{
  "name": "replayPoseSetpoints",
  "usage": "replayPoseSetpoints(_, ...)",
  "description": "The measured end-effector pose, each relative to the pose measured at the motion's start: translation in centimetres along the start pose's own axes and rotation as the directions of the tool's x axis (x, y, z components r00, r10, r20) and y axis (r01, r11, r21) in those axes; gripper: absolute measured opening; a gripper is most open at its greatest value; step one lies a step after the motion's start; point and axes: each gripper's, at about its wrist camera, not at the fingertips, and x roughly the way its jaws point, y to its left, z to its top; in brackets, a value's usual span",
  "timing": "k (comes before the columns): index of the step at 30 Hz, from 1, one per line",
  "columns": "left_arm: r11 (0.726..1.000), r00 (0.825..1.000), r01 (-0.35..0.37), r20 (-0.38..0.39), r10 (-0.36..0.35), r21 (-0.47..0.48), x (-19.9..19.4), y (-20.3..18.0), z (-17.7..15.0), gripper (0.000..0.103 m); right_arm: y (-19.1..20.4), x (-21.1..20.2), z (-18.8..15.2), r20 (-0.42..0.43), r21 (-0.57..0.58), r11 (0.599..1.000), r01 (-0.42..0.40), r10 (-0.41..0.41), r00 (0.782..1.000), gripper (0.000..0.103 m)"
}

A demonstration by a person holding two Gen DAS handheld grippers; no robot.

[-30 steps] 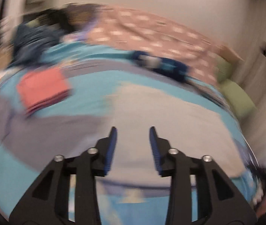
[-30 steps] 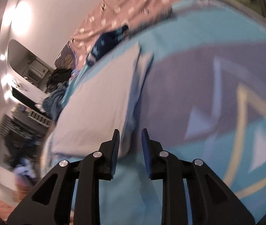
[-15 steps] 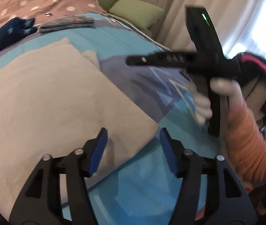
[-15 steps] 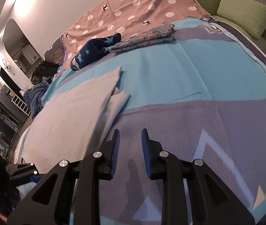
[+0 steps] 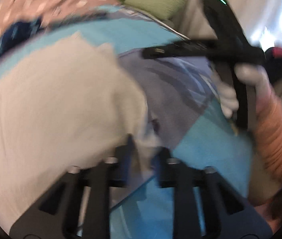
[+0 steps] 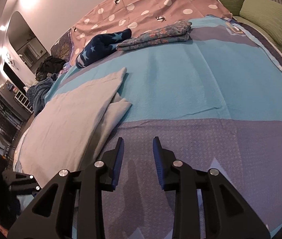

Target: Fold small clothes

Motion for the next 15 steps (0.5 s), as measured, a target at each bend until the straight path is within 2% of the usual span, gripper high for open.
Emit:
replayPoseSetpoints(2, 0.995, 0.999, 0.040, 0.010, -0.040, -0.088, -0.5, 2.2, -0.2, 0.009, 0.2, 0.1, -0.2, -0.008, -0.007, 1.000, -0.017, 0.016, 1.000, 0.031)
replayPoseSetpoints(5, 0.991, 0.998, 0.062, 0.030, -0.059, -0.122, -1.0, 3.0, -0.7, 0.008, 0.8, 0.3, -0.1, -0.016, -0.018, 1.000, -0.019, 0.019, 1.000, 0.031)
replayPoseSetpoints(11, 0.993, 0.997, 0.063, 0.042, -0.059, -0.098, -0.9, 2.8, -0.8, 0.008, 1.7, 1.1, 1.5, -0.025, -0.055, 0.998, -0.017, 0.016, 1.000, 0.031)
replayPoseSetpoints(15, 0.993, 0.996, 0.073, 0.049, -0.069, -0.093, -0.6, 2.8, -1.2, 0.008, 1.0, 2.9, 3.6, -0.055, -0.001, 0.999, -0.041, 0.041, 0.998, 0.031)
